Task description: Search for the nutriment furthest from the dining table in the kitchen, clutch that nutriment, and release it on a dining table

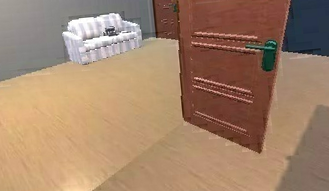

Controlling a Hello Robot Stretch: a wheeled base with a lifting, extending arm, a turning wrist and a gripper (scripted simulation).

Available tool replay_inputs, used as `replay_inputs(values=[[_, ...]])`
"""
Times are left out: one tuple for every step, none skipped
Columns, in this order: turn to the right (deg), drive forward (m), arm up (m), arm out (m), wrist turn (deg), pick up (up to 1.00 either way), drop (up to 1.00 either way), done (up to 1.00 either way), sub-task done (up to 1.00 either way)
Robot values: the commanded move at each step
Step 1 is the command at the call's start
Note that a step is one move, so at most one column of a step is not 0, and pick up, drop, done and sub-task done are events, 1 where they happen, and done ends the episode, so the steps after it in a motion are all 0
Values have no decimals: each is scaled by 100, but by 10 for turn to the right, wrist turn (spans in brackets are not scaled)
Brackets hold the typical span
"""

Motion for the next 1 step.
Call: replay_inputs(values=[[210,0,0,0,0,0,0,0,0]])
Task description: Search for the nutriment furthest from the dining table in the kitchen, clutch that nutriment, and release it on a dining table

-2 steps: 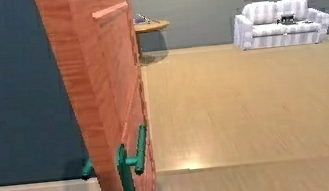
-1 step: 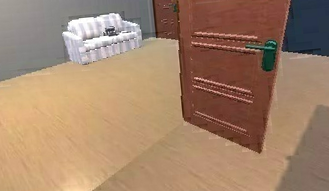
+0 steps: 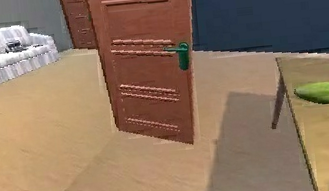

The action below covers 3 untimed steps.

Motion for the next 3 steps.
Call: replay_inputs(values=[[0,45,0,0,0,0,0,0,0],[-450,0,0,0,0,0,0,0,0],[-180,0,0,0,0,0,0,0,0]])
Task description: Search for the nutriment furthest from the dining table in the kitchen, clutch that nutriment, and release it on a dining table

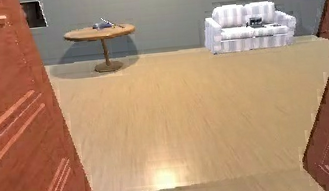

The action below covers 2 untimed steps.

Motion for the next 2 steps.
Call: replay_inputs(values=[[0,100,0,0,0,0,0,0,0],[-60,0,0,0,0,0,0,0,0]])
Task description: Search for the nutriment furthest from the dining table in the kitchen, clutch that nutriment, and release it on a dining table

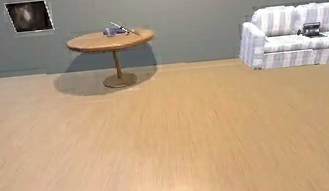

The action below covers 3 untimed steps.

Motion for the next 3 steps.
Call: replay_inputs(values=[[0,50,0,0,0,0,0,0,0],[-390,0,0,0,0,0,0,0,0],[0,100,0,0,0,0,0,0,0]])
